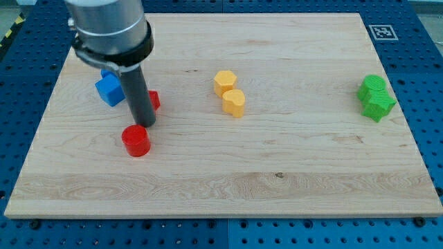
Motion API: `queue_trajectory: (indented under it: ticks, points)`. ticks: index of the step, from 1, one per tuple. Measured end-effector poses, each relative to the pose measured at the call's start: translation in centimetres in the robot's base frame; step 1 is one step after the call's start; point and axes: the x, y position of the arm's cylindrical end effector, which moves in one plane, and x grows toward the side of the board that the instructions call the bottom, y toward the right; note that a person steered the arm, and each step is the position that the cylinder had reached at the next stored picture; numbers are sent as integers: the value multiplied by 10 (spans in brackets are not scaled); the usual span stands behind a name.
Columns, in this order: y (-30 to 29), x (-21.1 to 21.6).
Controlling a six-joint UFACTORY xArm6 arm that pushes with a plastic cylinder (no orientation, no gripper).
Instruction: Move the red star closer to the blue blocks
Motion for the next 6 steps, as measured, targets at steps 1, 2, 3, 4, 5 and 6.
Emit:
queue_trajectory:
  ticks: [1, 2, 3, 4, 5, 6]
  points:
    - [0, -20]
    - [8, 1]
    - [21, -15]
    - [21, -40]
    - [15, -43]
    - [8, -66]
